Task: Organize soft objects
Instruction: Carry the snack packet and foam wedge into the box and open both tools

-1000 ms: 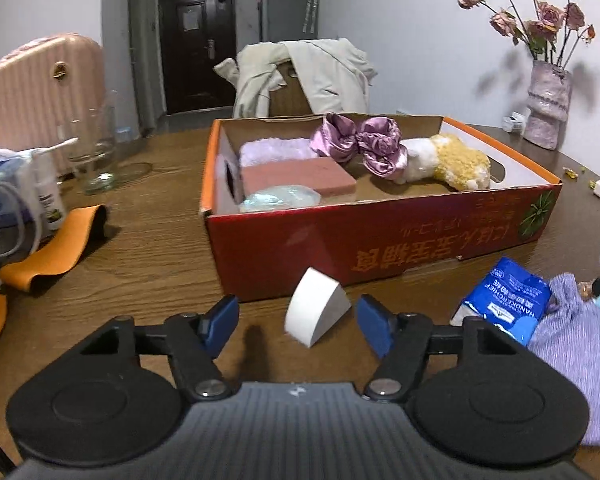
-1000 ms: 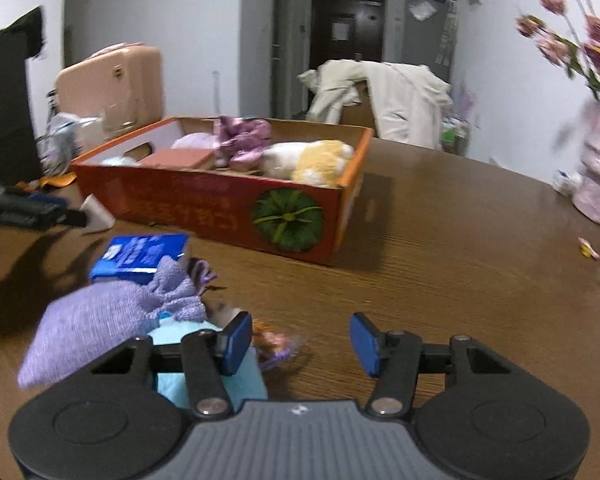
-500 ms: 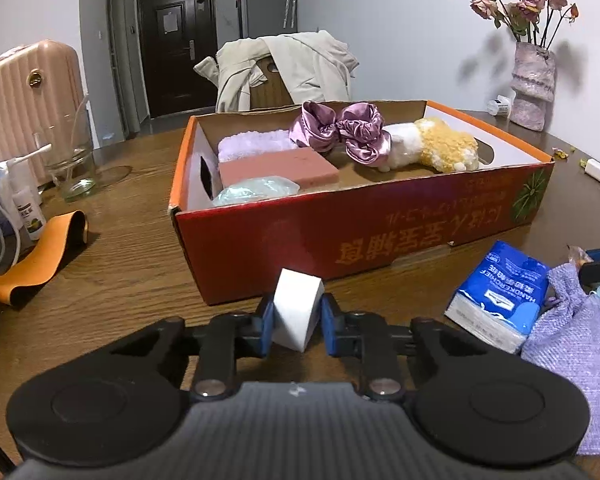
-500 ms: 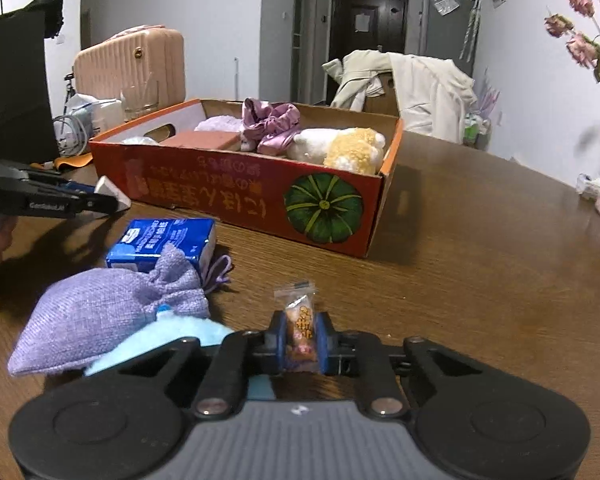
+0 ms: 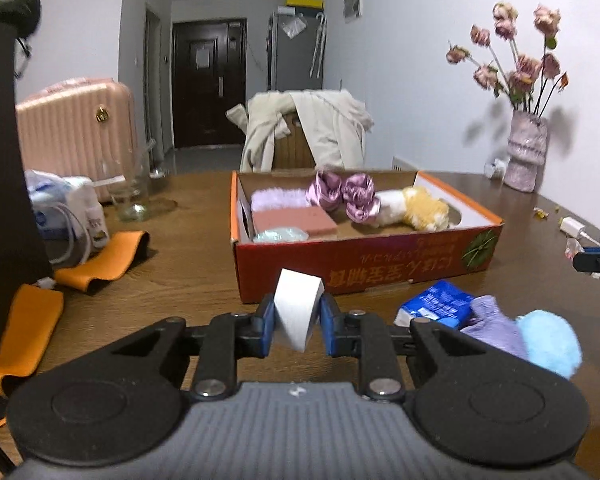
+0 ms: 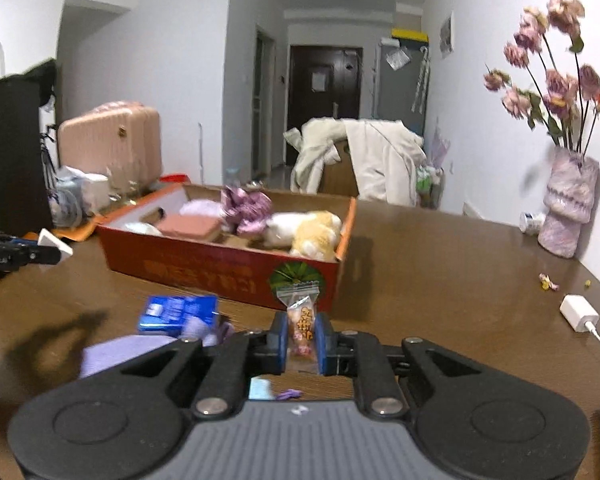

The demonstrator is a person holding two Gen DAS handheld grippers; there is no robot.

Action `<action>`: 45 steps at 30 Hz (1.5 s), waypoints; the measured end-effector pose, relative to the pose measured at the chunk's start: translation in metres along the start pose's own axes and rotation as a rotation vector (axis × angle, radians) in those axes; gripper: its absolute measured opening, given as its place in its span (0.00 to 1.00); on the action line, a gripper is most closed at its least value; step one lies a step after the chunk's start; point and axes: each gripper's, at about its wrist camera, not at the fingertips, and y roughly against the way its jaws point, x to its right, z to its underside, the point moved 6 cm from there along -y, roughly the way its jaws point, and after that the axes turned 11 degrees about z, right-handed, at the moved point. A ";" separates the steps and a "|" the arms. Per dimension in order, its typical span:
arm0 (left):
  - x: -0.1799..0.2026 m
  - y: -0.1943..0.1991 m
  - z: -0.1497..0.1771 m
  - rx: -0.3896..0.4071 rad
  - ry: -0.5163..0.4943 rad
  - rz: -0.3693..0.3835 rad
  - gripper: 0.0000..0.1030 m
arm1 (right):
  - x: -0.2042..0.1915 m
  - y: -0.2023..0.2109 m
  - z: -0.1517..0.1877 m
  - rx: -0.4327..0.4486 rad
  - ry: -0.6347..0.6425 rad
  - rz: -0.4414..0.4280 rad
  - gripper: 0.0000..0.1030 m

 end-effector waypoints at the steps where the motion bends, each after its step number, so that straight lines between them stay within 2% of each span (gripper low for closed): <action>1: 0.003 0.007 -0.001 0.011 -0.001 -0.002 0.23 | -0.003 0.006 0.000 0.008 0.003 -0.009 0.13; 10: 0.022 0.040 -0.010 0.067 -0.009 0.027 0.23 | -0.009 0.050 0.001 0.046 0.005 -0.030 0.13; 14: 0.031 0.031 -0.023 0.082 -0.030 0.053 0.24 | -0.016 0.055 -0.010 0.072 0.024 -0.049 0.13; 17: 0.031 0.011 -0.034 0.070 -0.032 0.071 0.24 | -0.023 0.046 -0.022 0.078 0.034 -0.078 0.13; 23: 0.018 -0.053 -0.073 0.012 -0.023 0.126 0.24 | -0.040 -0.004 -0.053 0.041 0.058 -0.146 0.13; 27: 0.010 -0.113 -0.100 -0.055 0.004 0.160 0.24 | -0.058 -0.058 -0.078 -0.008 0.055 -0.214 0.13; 29: 0.006 -0.148 -0.109 -0.099 0.024 0.149 0.24 | -0.069 -0.088 -0.087 -0.045 0.056 -0.240 0.13; 33: -0.001 -0.208 -0.120 -0.164 0.045 0.116 0.24 | -0.090 -0.150 -0.098 -0.114 0.074 -0.237 0.13; 38: -0.010 -0.261 -0.124 -0.227 0.071 0.099 0.25 | -0.114 -0.208 -0.095 -0.203 0.092 -0.248 0.14; 41: -0.017 -0.279 -0.118 -0.267 0.078 0.099 0.31 | -0.128 -0.228 -0.092 -0.238 0.104 -0.261 0.16; 43: -0.018 -0.281 -0.115 -0.262 0.077 0.101 0.40 | -0.135 -0.235 -0.089 -0.246 0.104 -0.273 0.19; 44: -0.019 -0.279 -0.114 -0.261 0.082 0.107 0.49 | -0.138 -0.238 -0.087 -0.252 0.102 -0.280 0.21; 45: -0.020 -0.277 -0.114 -0.260 0.088 0.118 0.51 | -0.139 -0.239 -0.086 -0.254 0.100 -0.284 0.22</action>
